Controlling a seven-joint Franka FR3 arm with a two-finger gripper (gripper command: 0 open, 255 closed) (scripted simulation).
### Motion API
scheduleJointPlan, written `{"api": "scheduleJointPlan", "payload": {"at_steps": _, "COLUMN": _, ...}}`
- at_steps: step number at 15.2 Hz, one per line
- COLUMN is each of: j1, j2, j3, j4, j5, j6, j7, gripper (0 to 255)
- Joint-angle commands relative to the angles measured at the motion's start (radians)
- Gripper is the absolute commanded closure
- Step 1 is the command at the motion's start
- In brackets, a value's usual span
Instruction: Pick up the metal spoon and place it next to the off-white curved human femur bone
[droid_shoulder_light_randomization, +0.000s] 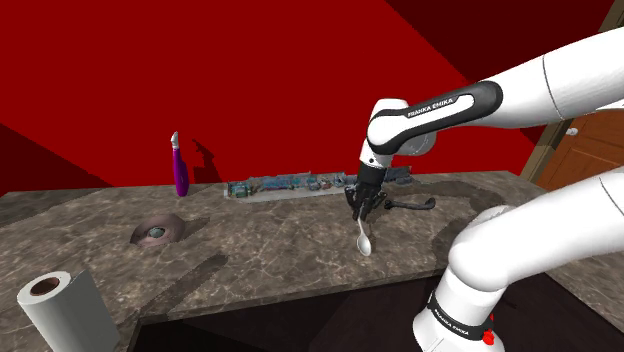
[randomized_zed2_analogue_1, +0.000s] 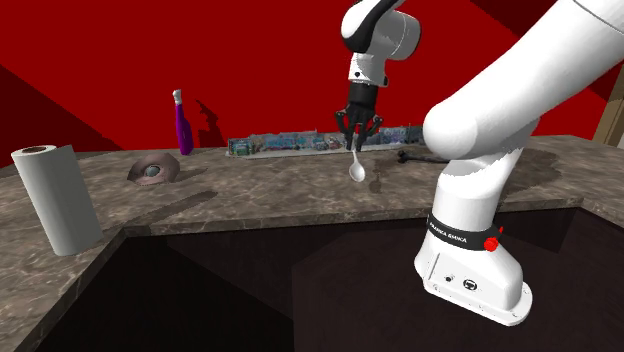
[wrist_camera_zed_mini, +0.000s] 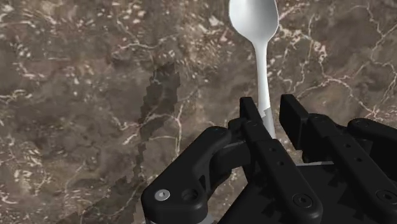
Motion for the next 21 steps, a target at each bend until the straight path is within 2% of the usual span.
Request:
{"api": "scheduleJointPlan", "payload": {"at_steps": 1, "j1": -0.042, "j2": -0.052, "j3": -0.039, "j4": -0.029, "j5": -0.04, "j6": -0.033, "j7": -0.045, "gripper": 255}}
{"api": "scheduleJointPlan", "payload": {"at_steps": 11, "j1": -0.286, "j2": -0.242, "j3": -0.241, "j4": -0.106, "j5": -0.271, "j6": -0.183, "j7": -0.284, "gripper": 255}}
{"api": "scheduleJointPlan", "payload": {"at_steps": 17, "j1": -0.426, "j2": -0.251, "j3": -0.38, "j4": -0.078, "j5": -0.417, "j6": -0.234, "j7": -0.451, "gripper": 255}}
{"api": "scheduleJointPlan", "payload": {"at_steps": 21, "j1": -0.492, "j2": -0.217, "j3": -0.47, "j4": -0.033, "j5": -0.499, "j6": -0.245, "j7": -0.557, "gripper": 255}}
